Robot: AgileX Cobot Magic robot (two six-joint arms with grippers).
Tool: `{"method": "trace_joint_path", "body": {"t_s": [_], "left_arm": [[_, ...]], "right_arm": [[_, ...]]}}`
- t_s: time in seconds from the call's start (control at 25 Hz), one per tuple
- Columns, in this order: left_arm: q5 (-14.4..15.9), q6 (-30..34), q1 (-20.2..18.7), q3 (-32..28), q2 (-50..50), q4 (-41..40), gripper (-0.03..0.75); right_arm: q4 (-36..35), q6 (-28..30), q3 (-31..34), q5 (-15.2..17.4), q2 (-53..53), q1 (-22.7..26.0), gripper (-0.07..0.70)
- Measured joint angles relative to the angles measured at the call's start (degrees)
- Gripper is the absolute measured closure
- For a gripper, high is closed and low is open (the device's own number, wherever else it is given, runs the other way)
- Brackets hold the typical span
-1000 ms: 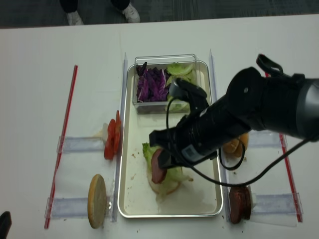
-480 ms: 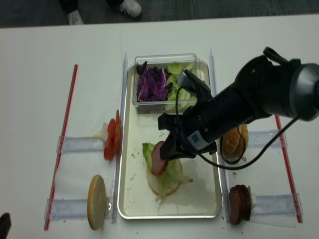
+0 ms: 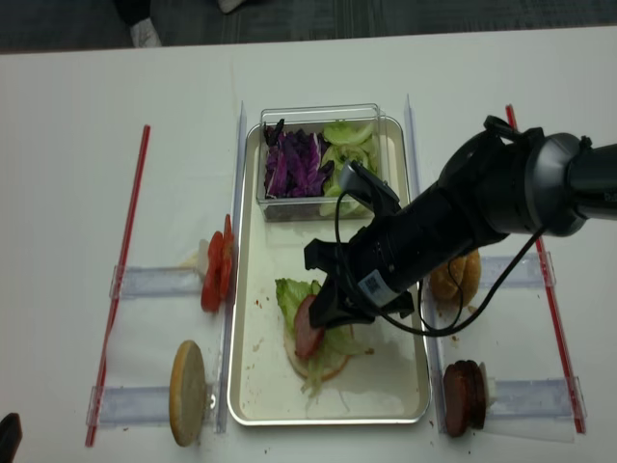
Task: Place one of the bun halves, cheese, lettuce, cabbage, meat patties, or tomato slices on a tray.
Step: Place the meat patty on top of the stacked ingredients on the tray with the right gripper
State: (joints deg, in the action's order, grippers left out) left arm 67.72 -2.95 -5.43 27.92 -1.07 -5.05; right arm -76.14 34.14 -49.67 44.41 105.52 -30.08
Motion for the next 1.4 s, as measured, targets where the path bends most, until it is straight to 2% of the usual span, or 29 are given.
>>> {"method": "trace_joint_path", "body": {"t_s": [0.68,0.8,1.08,1.2,1.4], "left_arm": [[0.0,0.0,0.0,0.0,0.0,0.0,0.411],[0.0,0.0,0.0,0.0,0.0,0.0,0.411],[0.0,0.0,0.0,0.0,0.0,0.0,0.411],[0.0,0.0,0.0,0.0,0.0,0.0,0.411],[0.0,0.0,0.0,0.0,0.0,0.0,0.411]], "right_arm": [[-1.8,1.7,-0.1,-1.4,2.1,0.0,0.547],[-1.8,1.8,-0.1,-1.4,2.1,0.0,0.5],[-1.9,1.7,-0.1,-1.4,2.1,0.0,0.304],[-1.9,1.7,-0.1,-1.4,2.1,0.0,0.268],[1.0,-0.9,-1.9,-1.3,0.1,0.0,0.257]]}}
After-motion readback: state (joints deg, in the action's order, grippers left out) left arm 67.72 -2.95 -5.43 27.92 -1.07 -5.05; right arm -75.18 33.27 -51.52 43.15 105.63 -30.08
